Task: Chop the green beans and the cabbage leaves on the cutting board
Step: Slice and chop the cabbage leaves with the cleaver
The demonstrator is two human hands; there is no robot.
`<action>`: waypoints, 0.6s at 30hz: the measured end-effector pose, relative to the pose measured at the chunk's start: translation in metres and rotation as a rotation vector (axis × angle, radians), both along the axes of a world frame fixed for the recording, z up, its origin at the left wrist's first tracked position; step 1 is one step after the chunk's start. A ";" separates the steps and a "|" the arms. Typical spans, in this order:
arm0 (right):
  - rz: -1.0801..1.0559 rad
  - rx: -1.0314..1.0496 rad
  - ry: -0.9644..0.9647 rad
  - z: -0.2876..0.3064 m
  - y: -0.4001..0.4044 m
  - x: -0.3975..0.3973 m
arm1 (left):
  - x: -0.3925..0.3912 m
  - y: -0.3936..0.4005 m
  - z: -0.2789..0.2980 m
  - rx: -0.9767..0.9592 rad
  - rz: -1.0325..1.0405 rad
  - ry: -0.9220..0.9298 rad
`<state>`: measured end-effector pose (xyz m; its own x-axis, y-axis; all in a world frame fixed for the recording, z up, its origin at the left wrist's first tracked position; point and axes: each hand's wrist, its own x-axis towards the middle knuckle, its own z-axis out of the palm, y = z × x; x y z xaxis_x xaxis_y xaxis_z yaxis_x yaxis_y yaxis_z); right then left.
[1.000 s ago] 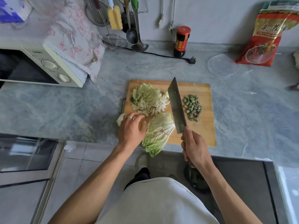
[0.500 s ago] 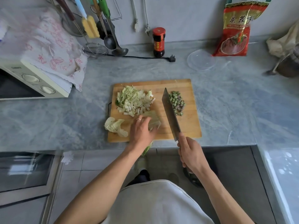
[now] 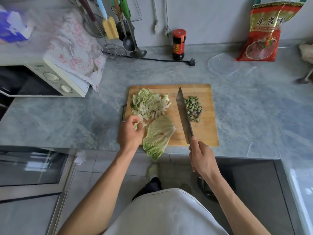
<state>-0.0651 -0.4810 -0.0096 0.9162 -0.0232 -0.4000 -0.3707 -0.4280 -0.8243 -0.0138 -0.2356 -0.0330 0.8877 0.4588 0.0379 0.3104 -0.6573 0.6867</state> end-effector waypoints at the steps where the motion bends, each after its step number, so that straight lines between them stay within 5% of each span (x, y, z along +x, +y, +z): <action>1: -0.007 0.008 0.003 0.000 0.000 0.002 | 0.000 -0.002 -0.003 0.086 -0.035 0.076; 4: -0.020 0.038 0.013 0.000 0.000 0.003 | -0.002 -0.003 -0.017 0.305 -0.127 0.351; 7: -0.014 0.045 0.013 0.002 0.003 0.001 | -0.004 0.011 -0.028 0.200 -0.042 0.287; 10: -0.020 0.060 0.020 0.002 0.006 0.001 | -0.005 0.024 -0.018 -0.123 0.120 0.129; 15: 0.014 0.082 0.014 0.010 0.017 0.012 | -0.007 0.000 0.028 -1.138 0.159 0.106; 18: 0.026 0.094 -0.006 0.015 0.025 0.023 | -0.016 -0.014 0.040 -1.328 0.044 0.226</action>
